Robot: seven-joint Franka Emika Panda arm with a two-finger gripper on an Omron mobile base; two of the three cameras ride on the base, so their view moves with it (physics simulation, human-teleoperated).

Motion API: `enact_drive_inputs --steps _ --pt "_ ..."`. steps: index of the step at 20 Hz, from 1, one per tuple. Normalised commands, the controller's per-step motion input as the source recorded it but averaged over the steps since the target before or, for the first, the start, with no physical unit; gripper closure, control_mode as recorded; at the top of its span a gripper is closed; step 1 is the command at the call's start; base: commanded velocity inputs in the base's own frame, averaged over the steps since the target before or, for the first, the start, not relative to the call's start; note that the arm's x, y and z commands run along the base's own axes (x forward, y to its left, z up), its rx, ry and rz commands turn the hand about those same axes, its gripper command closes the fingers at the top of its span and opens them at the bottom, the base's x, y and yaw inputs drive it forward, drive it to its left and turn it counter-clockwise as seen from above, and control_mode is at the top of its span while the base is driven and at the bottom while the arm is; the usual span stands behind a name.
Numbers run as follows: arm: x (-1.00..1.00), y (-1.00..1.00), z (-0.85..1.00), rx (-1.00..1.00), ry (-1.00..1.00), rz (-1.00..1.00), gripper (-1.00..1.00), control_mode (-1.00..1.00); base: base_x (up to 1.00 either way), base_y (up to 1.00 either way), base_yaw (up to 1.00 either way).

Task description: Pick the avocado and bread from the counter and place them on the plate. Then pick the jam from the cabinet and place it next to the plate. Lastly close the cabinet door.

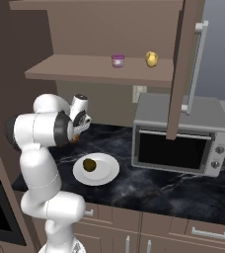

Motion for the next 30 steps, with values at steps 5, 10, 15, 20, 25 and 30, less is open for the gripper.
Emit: enact_drive_inputs --steps 5,10,15,20,25,30 --pt "-0.31 -0.6 0.18 0.0 0.01 0.0 1.0 -1.0 0.0 0.0 0.0" --pt "-0.37 -0.6 0.05 0.0 0.0 0.0 1.0 -1.0 0.0 0.0 0.0" --pt "-0.29 -0.54 0.02 0.0 0.01 0.0 1.0 -1.0 0.0 0.0 0.0" --pt "-0.26 -0.51 0.01 0.0 0.01 0.0 1.0 -1.0 0.0 0.0 0.0" --pt "-0.28 -0.44 0.0 0.0 0.0 0.0 1.0 -1.0 0.0 0.0 0.0" --pt "-0.18 -0.47 0.0 0.0 0.0 0.0 1.0 -1.0 0.0 0.0 0.0"
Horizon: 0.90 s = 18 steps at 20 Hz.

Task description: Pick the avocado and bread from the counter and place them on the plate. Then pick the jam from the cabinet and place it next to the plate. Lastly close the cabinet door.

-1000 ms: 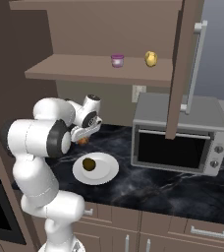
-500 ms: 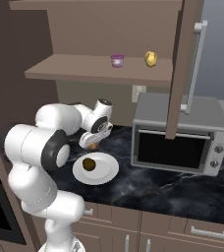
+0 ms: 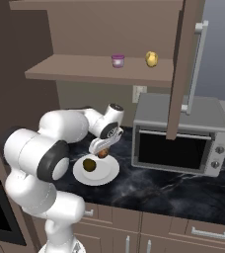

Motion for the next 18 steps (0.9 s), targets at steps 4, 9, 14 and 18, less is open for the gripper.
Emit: enact_drive_inputs --steps 4,9,14,18 --pt "-0.19 -0.4 -0.02 0.0 0.0 0.0 1.0 -1.0 0.0 0.0 0.0" --pt "-0.2 -0.15 -0.14 0.0 0.0 0.0 1.0 -1.0 0.0 0.0 0.0" --pt "-0.14 0.0 -0.29 0.0 0.0 0.0 1.0 -1.0 0.0 0.0 0.0" --pt "-0.1 0.0 -0.26 0.0 0.0 0.0 1.0 -1.0 0.0 0.0 0.0"
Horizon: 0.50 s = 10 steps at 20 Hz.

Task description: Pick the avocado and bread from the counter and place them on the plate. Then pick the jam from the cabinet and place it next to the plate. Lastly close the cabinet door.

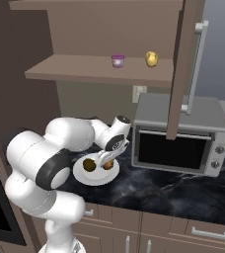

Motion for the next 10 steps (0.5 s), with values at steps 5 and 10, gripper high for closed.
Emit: enact_drive_inputs --steps 5,10 --pt "-0.06 0.0 -0.22 0.0 0.0 0.0 1.0 -1.0 0.0 0.0 0.0" --pt "-0.01 0.0 -0.18 0.0 0.0 0.0 1.0 -1.0 0.0 0.0 0.0"
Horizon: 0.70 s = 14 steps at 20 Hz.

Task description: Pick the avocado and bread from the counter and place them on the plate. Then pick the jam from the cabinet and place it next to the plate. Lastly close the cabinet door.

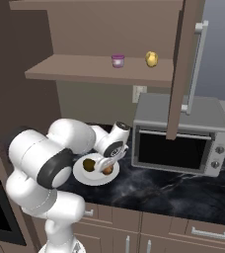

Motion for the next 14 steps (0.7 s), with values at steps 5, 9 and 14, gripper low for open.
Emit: enact_drive_inputs --steps 5,9,14 --pt "0.0 0.0 -0.11 0.0 0.0 0.0 1.0 -1.0 0.0 0.0 0.0" --pt "0.0 0.0 -0.14 0.0 0.0 0.0 1.0 -1.0 0.0 0.0 0.0" --pt "0.0 0.0 0.0 0.0 0.0 0.0 -1.0 -1.0 0.0 0.0 0.0"
